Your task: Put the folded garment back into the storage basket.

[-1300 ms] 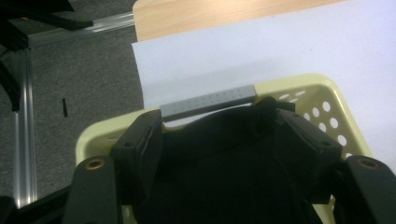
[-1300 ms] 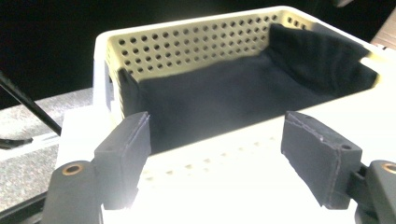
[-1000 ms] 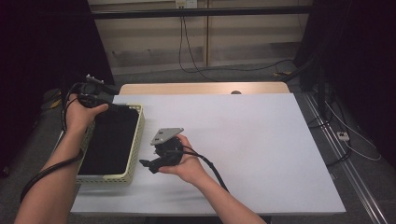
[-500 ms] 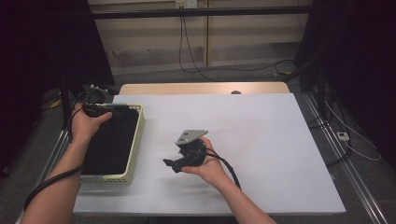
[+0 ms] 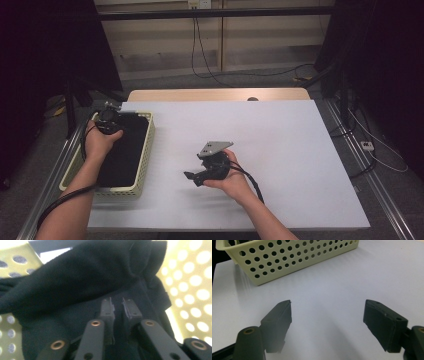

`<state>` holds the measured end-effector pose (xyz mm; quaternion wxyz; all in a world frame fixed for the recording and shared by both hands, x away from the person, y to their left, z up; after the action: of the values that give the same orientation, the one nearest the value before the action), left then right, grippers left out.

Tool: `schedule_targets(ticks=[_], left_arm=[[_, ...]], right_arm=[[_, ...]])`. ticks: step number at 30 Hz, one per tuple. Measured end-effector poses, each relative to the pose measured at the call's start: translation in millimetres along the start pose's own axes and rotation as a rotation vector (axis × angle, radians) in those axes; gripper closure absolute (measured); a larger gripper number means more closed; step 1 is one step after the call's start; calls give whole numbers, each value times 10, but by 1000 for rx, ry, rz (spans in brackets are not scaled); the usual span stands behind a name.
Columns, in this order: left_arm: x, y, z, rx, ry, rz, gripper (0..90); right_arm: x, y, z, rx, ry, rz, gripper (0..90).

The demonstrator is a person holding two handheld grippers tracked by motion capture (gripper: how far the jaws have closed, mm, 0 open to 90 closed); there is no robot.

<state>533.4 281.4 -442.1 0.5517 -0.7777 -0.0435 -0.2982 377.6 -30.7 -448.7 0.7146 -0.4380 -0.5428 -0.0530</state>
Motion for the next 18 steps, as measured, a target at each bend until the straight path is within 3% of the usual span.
schedule_targets(ticks=[7,8,12,15,18], left_arm=[[-92,208,-38,-18,-4,47,900],[-99,236,-52,-8,-2,30,900],[-96,250,-128,-33,11,58,900],[-89,256,-190,-18,53,76,900],[-100,266,-196,-42,42,60,900]], right_arm=[[-17,-22,-31,-9,8,-2,229],[-19,-26,-31,-8,9,-5,229],[-33,-50,-37,-10,9,-1,229],[-27,-56,-52,-9,20,-12,229],[-14,-66,-48,-4,25,-25,230]])
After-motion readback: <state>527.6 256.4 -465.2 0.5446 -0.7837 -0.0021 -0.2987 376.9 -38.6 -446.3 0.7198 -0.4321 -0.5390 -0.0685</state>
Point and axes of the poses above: each handheld gripper's, and its own axes: y roughly forward along the jaws, x roughly out of its top, z roughly to its left, the point moved 4 cm from there along y, roughly forward along the jaws, and after that the axes turned 10 degrees about -x, right-handed, at the moved point
